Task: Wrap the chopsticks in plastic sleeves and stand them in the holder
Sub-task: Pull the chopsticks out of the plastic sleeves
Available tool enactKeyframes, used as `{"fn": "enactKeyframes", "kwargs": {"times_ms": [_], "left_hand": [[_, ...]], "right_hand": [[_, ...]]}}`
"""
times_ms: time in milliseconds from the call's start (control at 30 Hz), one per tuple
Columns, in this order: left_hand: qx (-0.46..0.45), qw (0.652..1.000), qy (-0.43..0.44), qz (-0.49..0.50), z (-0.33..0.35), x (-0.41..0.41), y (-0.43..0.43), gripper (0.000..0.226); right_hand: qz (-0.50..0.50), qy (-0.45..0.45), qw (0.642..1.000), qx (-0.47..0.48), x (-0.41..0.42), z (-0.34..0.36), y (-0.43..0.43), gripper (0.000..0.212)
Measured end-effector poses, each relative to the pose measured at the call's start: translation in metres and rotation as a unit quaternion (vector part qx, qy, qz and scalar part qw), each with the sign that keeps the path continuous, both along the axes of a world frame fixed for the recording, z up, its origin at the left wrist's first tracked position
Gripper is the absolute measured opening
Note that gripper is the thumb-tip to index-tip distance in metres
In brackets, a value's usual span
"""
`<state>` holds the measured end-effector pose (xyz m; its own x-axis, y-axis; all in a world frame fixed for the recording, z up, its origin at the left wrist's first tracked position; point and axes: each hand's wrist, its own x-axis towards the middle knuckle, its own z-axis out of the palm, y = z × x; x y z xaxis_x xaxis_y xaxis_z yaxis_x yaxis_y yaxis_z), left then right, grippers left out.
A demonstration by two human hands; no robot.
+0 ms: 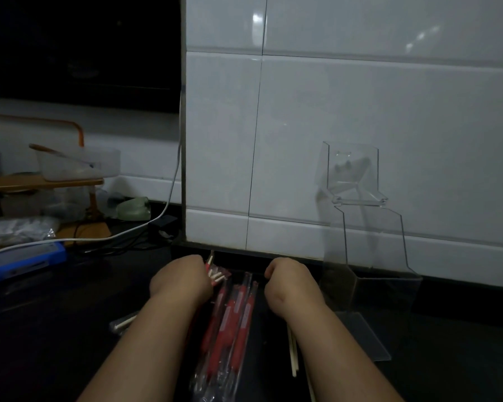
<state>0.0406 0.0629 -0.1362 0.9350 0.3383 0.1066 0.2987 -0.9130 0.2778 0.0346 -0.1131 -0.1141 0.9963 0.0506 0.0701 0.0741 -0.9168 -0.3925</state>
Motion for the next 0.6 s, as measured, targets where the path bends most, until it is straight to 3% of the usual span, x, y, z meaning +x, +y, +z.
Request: {"fn": "enactKeyframes", "kwargs": {"times_ms": [200, 433, 600], "left_hand": [[0.003, 0.999, -0.033, 0.040, -0.008, 0.007, 0.003, 0.019], [-0.018, 0.988, -0.144, 0.047, -0.002, 0.007, 0.004, 0.012], [0.010, 0.963, -0.266, 0.037, 0.009, -0.005, -0.003, 0.026]], "right_hand": [[0.012, -0.004, 1.000, 0.009, -0.006, 0.003, 0.001, 0.033], [0.018, -0.003, 0.999, 0.030, -0.010, 0.007, 0.002, 0.032], [0.027, -0.027, 0.996, 0.078, -0.008, 0.003, 0.002, 0.032]]}}
